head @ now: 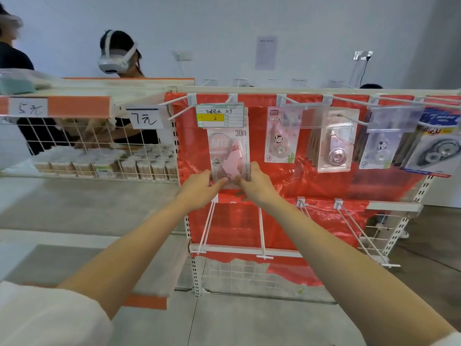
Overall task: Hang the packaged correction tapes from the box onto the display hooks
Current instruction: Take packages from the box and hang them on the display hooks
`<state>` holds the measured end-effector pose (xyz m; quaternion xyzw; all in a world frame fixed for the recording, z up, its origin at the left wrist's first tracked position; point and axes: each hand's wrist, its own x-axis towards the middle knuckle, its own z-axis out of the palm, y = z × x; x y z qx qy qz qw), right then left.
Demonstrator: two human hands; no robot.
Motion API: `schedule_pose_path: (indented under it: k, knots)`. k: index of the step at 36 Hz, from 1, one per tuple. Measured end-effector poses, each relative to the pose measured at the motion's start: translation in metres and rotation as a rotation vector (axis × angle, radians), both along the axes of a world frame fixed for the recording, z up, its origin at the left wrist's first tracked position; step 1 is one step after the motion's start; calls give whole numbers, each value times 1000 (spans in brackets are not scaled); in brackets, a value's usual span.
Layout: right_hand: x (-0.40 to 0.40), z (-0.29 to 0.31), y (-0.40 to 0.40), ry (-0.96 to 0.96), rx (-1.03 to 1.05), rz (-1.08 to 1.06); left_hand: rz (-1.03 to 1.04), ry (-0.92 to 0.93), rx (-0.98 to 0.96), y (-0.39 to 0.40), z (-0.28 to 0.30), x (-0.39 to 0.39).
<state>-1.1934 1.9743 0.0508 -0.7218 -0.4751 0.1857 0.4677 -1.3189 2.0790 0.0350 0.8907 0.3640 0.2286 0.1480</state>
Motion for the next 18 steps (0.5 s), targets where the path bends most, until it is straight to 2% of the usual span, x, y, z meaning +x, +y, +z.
schedule_pose_path:
  k: [2, 4, 8, 18]
  knots:
    - [1, -1, 9, 36, 9, -14, 23, 129, 119, 5, 4, 1]
    - [3, -1, 18, 82, 20, -43, 29, 190, 154, 11, 6, 2]
    - [10, 3, 36, 106, 17, -108, 4, 235, 172, 22, 7, -2]
    - [34, 10, 82, 0, -47, -256, -226, 306, 183, 42, -2, -25]
